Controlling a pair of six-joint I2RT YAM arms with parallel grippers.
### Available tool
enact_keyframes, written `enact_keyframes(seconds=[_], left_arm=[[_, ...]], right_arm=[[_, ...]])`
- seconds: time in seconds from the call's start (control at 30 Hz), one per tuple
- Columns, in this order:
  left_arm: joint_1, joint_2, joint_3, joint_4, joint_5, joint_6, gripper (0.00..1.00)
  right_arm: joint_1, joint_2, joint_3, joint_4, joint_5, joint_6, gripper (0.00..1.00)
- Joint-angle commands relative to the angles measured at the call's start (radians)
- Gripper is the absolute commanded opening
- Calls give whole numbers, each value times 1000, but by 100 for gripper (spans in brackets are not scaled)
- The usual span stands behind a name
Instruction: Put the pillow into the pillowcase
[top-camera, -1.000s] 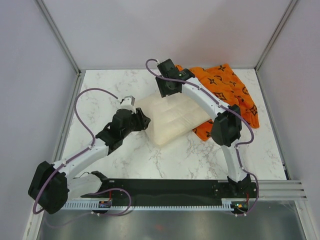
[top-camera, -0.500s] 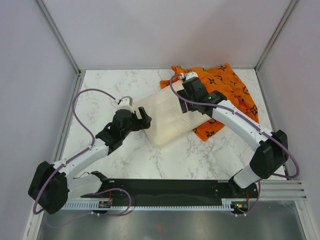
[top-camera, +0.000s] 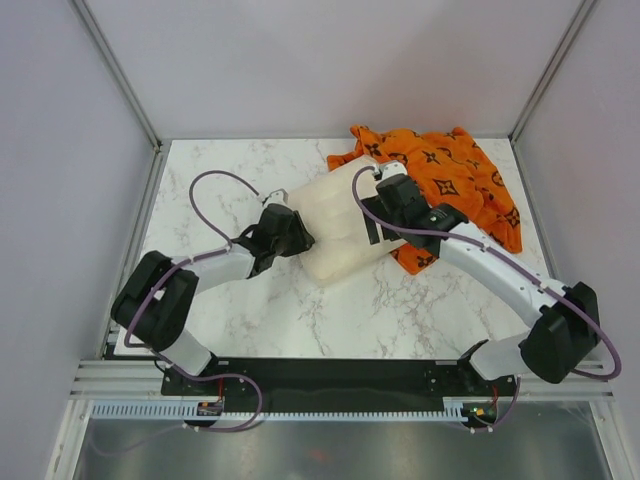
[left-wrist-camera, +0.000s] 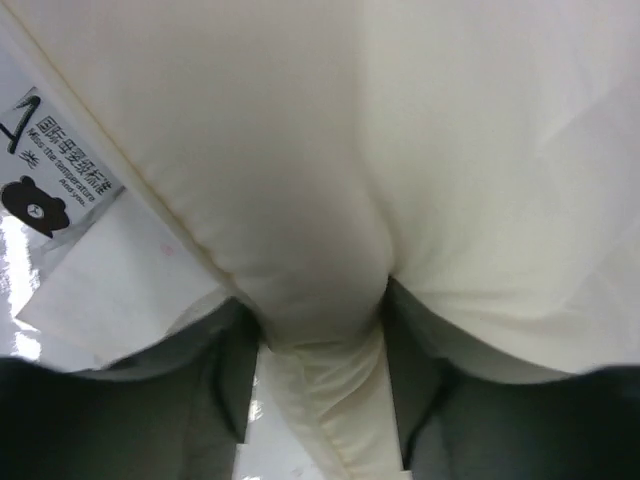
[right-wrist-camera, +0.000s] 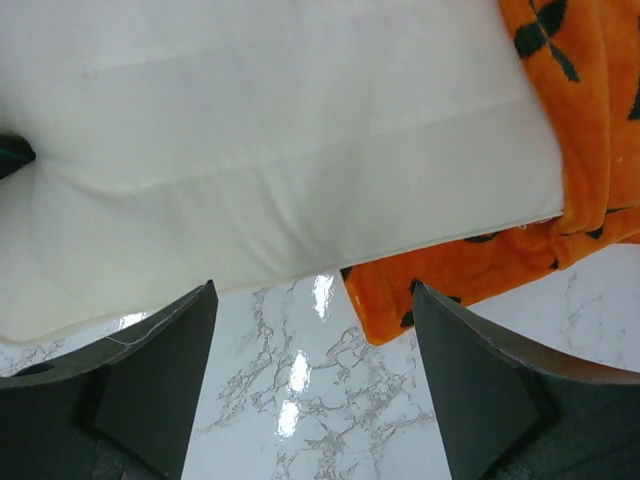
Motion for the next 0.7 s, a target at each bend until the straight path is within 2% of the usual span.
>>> enact_keyframes(seconds=[0.0,0.03,0.07,0.1,0.3,0.43,0.47,0.67], left_arm=[[0,81,51,80,-12,-51,42],[0,87,70,85,-18,-50,33],[3,84,84,84,-26,-37,12],[9,79,97,67,-33,-36,2],[75,-28,221,-57,-39,15,2],[104,-75,319,-195,-53,58,2],[109,-85,325,-202,-49,65,2],[141,-148,341,-239,-1,78,2]], right_arm=[[2,-91,-61,49,-24,32,87],[2,-102,-77,53,-27,34,87],[2,-125,-94,56,-29,41,87],[1,-136,-130,59,-29,43,87],[2,-225,-330,200,17,110,90],[2,-129,-370,254,57,168,86],[2,-103,-368,260,65,173,82],[16,28,-373,378,92,176,80]])
